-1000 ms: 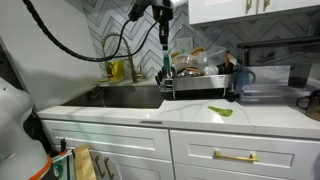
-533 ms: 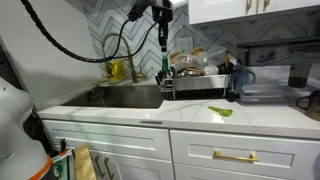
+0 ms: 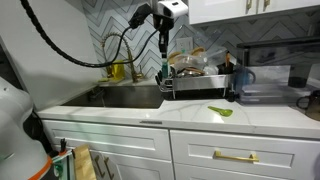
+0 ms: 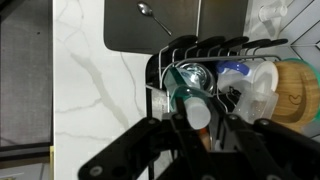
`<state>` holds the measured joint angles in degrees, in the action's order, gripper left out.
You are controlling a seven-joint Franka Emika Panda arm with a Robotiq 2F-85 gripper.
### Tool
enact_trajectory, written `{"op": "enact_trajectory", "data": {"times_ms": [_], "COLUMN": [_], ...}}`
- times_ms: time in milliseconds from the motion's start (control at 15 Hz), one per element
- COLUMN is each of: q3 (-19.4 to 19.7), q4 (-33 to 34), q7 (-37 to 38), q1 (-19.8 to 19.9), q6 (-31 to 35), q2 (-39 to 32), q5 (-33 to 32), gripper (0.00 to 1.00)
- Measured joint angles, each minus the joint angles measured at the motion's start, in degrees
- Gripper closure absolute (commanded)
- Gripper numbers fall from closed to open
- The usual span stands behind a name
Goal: Put the bottle with green contents inside the metal cup in the drying rack, remove the metal cup from the drying rack and put it on the countertop
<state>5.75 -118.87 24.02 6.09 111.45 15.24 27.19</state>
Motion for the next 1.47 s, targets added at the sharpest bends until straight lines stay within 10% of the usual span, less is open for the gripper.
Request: {"op": "enact_trajectory", "data": {"times_ms": [1333,1400,1467], "q3": [-0.26,-0.34,-0.46], "q4": [-3.03,-3.09,-3.10], "q7": [-2.56,-2.99,-3.22], "q1": [-1.09,-1.20,-1.25], "q6": [8.01,8.17,8.37], "q2": [-4.53,-5.04,-5.50], "q5": [8.54,9.26,9.75], "gripper": [0.93,0.84,0.48]}}
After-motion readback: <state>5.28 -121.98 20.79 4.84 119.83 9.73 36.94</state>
